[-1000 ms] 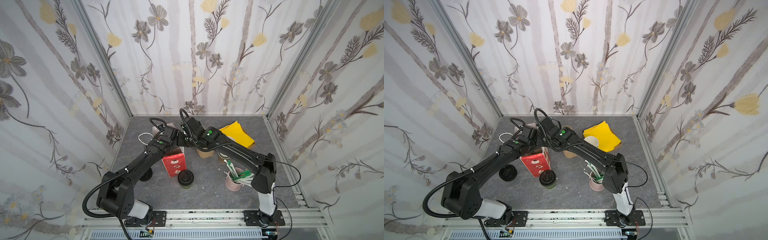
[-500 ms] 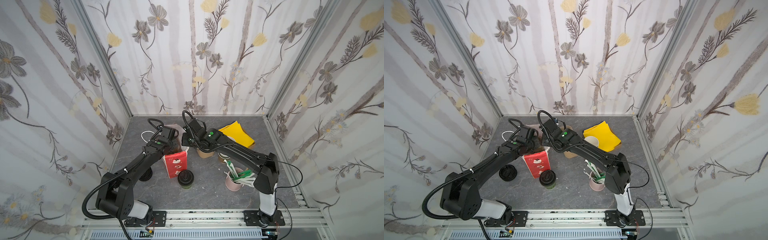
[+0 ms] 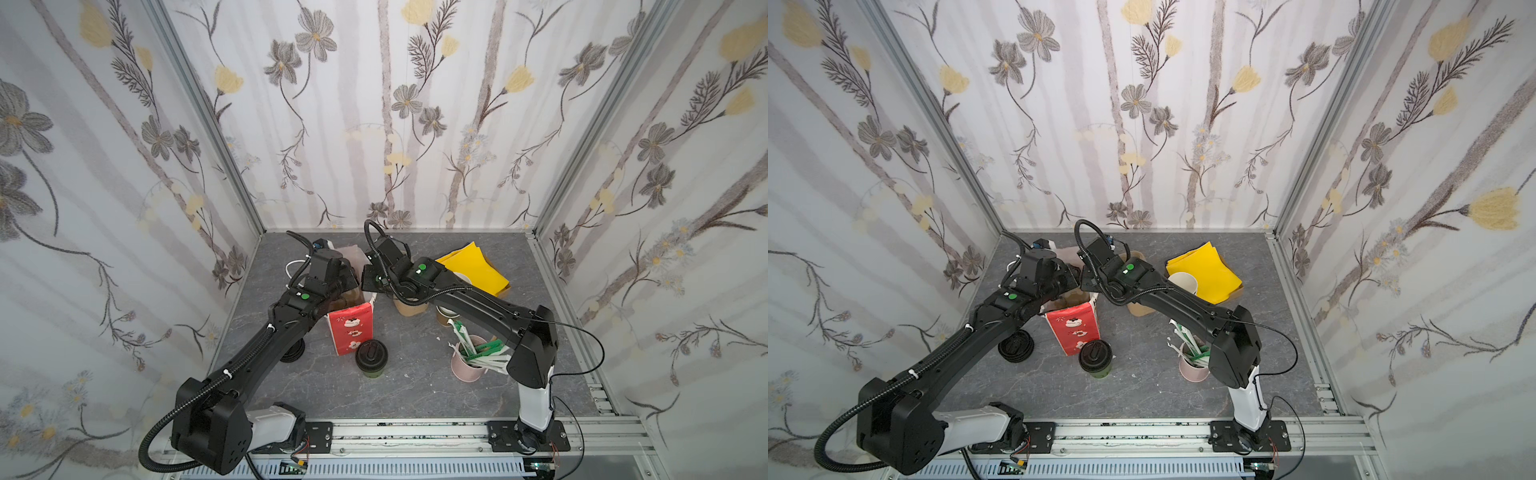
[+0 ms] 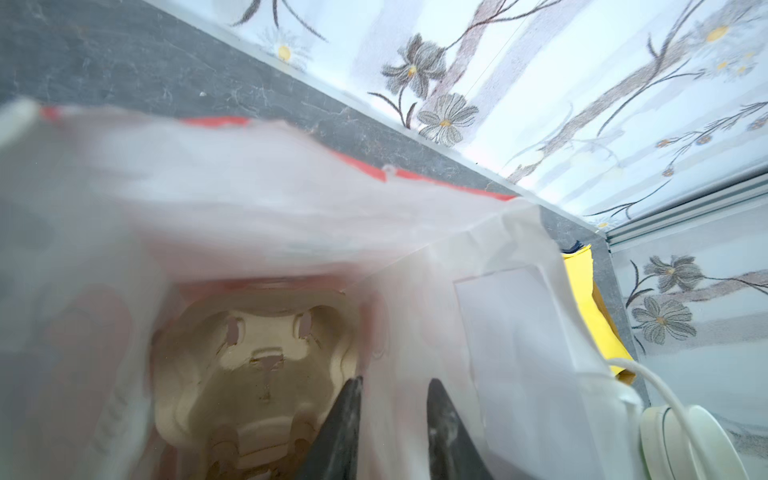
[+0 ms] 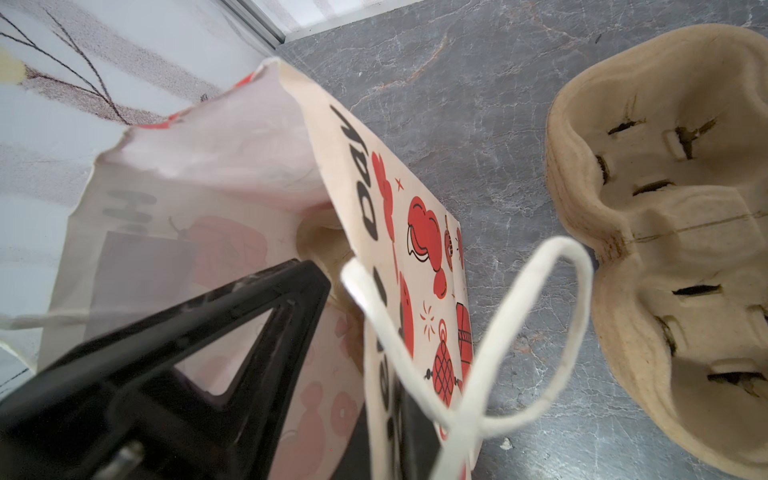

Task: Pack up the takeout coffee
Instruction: 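Raise the left gripper out of the bag while the right draws back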

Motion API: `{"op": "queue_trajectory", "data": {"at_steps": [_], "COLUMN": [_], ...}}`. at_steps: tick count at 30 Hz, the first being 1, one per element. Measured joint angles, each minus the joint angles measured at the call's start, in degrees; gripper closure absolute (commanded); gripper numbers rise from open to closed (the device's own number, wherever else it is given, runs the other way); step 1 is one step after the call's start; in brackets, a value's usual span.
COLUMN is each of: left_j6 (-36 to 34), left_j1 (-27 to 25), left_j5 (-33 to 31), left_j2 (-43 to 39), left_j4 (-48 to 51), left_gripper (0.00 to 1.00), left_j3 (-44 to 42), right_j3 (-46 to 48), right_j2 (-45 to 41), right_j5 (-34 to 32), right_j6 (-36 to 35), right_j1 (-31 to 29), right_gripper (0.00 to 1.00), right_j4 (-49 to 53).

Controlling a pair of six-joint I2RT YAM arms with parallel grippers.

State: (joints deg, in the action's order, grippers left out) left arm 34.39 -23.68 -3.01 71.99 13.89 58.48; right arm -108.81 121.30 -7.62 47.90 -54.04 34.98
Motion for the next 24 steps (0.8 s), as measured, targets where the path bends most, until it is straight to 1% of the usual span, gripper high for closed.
{"op": "queue_trajectory", "data": {"at_steps": [6,9,11,13,15,19,22,24], "left_j6": [-0.2,-1.2,-1.46,-1.86,-1.92,-1.81,-1.44,-1.14], "left_j1": [-0.96,-1.01,-1.03,-1.03,-1.05,-1.05,-0.46,0.7], "left_j5": [-0.31,-0.2,-0.17,-0.5,-2.05,-8.66,-12.94,-14.19], "left_j2": [-4.35,-7.98,-10.49,-12.94,-15.37,-17.62,-15.78,-13.73], "left_j4": [-0.74,-1.99,-2.97,-3.13,-2.78,1.9,8.81,13.38], "left_gripper": [0.49,0.43,0.41,0.35,0.31,0.22,0.17,0.16], "left_j3": [0.02,0.02,0.15,0.63,1.16,5.09,8.48,10.12], "right_j3": [0.0,0.0,0.0,0.0,0.0,0.0,0.0,0.0], "right_j2": [0.0,0.0,0.0,0.0,0.0,0.0,-0.11,-0.11], "right_j5": [-0.04,-0.17,-0.22,-0.26,-0.31,-0.46,-0.44,-0.44], "right_j6": [0.02,0.02,0.0,0.0,0.0,0.0,-0.2,-0.48], "right_j1": [0.0,0.0,0.0,0.0,0.0,0.0,-0.02,-0.02], "right_gripper": [0.9,0.9,0.9,0.9,0.89,0.88,0.87,0.87], "right_j4": [0.02,0.02,0.04,0.04,0.07,0.02,0.0,-0.07]}}
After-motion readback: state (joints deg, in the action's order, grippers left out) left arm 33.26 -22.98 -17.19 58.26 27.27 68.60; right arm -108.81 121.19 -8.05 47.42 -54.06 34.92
